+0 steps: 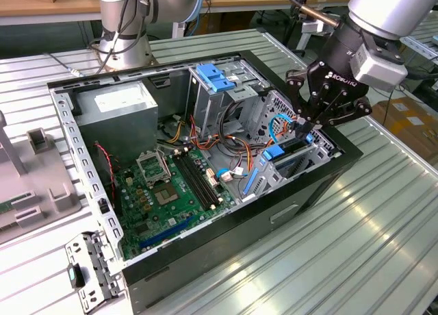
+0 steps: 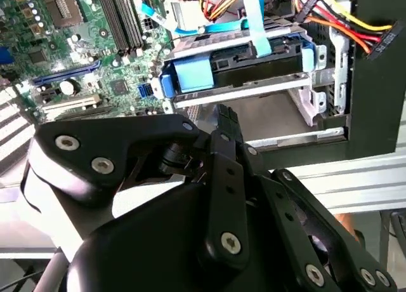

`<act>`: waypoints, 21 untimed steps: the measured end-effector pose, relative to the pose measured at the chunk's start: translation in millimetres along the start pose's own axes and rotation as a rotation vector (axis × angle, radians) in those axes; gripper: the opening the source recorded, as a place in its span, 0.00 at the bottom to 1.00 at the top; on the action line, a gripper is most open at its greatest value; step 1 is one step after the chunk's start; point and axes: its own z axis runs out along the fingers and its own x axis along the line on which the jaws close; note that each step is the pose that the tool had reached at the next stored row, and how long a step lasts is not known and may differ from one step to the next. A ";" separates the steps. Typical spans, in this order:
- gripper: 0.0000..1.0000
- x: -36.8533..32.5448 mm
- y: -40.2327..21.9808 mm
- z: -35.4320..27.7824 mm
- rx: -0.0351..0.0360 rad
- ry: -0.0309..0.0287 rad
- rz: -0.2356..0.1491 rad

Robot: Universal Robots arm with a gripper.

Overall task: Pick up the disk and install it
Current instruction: 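Insert the first disk wire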

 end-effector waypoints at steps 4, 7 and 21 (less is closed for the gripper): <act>0.11 11.5 -10.9 0.2 0.0718 -0.0188 -0.005; 0.11 11.5 -10.9 0.1 0.0718 -0.0188 -0.005; 0.17 11.5 -10.9 0.6 0.0945 0.0054 -0.006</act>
